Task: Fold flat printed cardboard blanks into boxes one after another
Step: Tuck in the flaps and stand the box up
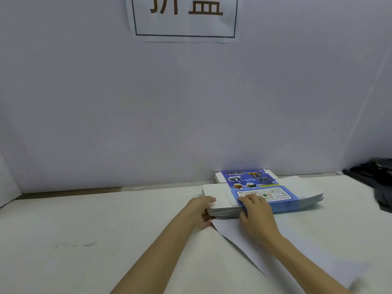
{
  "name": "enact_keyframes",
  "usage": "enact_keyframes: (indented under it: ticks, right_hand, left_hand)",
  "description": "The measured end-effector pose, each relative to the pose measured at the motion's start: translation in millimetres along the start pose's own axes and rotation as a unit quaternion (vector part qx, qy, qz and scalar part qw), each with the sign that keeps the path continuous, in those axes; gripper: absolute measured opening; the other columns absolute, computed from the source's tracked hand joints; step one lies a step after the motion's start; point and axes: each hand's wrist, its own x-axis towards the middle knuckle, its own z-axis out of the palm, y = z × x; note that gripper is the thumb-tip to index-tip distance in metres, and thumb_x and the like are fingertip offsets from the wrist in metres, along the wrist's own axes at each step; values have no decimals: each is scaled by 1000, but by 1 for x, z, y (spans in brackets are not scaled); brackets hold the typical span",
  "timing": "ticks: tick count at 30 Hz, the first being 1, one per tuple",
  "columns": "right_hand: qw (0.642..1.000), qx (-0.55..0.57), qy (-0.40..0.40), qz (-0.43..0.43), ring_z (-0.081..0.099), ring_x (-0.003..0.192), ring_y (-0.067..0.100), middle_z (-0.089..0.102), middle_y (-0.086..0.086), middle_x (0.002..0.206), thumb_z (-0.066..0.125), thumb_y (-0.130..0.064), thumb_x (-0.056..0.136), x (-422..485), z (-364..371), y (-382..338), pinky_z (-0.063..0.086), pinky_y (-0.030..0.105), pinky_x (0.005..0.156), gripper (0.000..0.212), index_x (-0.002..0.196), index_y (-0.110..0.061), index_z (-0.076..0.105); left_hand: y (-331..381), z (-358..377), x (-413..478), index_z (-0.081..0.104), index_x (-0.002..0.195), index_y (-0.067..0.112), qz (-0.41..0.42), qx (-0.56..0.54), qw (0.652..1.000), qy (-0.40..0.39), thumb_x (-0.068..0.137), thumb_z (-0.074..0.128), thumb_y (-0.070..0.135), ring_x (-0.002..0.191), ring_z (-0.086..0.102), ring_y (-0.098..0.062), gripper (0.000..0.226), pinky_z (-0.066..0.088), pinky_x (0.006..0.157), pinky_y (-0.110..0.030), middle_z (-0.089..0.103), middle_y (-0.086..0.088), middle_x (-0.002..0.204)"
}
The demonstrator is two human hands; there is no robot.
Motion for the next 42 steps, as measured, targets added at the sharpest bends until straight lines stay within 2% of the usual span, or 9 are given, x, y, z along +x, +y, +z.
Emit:
enact_keyframes:
  ticks: [6, 8, 12, 17, 23, 28, 31, 38, 42]
  right_hand:
    - [1000, -3, 2, -14, 36, 126, 15, 46, -6, 138, 47, -26, 96, 2, 1, 1, 26, 26, 105, 44, 139, -25, 43]
    - [1000, 1, 6, -9, 36, 126, 16, 46, -4, 138, 48, -25, 96, 2, 0, 1, 28, 27, 105, 44, 139, -24, 43]
    - [1000, 15, 14, 14, 38, 123, 17, 47, -3, 135, 49, -24, 95, 5, -6, -1, 30, 28, 103, 40, 135, -24, 45]
    - [999, 33, 23, 16, 39, 122, 17, 49, -2, 134, 51, -21, 94, 2, -12, 2, 31, 28, 102, 40, 133, -24, 46]
    - [999, 36, 36, -3, 41, 119, 16, 52, -4, 133, 39, -21, 100, -4, -23, 8, 35, 27, 98, 34, 132, -24, 50]
    - [997, 46, 60, -34, 50, 107, 15, 61, -4, 118, 39, -24, 101, -10, -40, -6, 41, 27, 89, 29, 118, -24, 62]
    - [993, 84, 25, -77, 50, 107, 15, 60, -4, 115, 42, -24, 100, -20, -47, -23, 41, 25, 88, 25, 111, -22, 65]
    - [970, 130, -38, -203, 46, 117, 9, 53, -8, 129, 42, -25, 100, -64, -46, -59, 37, 18, 93, 27, 119, -24, 62]
    - [956, 156, -58, -241, 45, 119, 8, 52, -10, 133, 41, -29, 100, -90, -29, -94, 36, 17, 96, 30, 123, -24, 60]
  left_hand:
    - [14, 18, 9, 51, 104, 9, -37, 95, 993, 60, 72, 82, 35, 82, 59, -19, 52, 40, 59, -31, 62, -8, 94]
    - [19, 18, 10, 50, 99, 6, -33, 110, 991, 63, 72, 83, 35, 75, 60, -22, 52, 40, 52, -33, 61, -12, 90]
    - [23, 21, 8, 47, 89, 5, -17, 109, 992, 59, 76, 80, 31, 71, 55, -24, 44, 45, 61, -33, 56, -13, 86]
    - [8, 28, 8, 55, 90, 9, -5, 6, 1000, 21, 78, 79, 20, 65, 58, -18, 29, 38, 38, -19, 62, -8, 79]
    - [4, 27, 3, 55, 99, -2, 30, -61, 997, -43, 84, 66, -6, 83, 63, -33, 19, 54, 76, -49, 65, -19, 89]
    - [-2, 5, -13, 56, 97, -2, 85, -50, 994, -47, 86, 59, -12, 76, 64, -28, 16, 53, 63, -42, 66, -15, 86]
    - [-16, -36, -38, 60, 93, 0, 103, -35, 993, -33, 85, 60, -10, 73, 66, -25, 12, 57, 48, -34, 72, -11, 76]
    - [-60, -171, -125, 65, 100, 0, 108, -9, 994, 5, 65, 70, 0, 71, 73, -27, 35, 59, 54, -36, 74, -17, 92]
    - [-79, -219, -160, 65, 101, 0, 142, -5, 984, 108, 81, 67, 1, 79, 67, -29, 20, 56, 64, -37, 74, -15, 87]
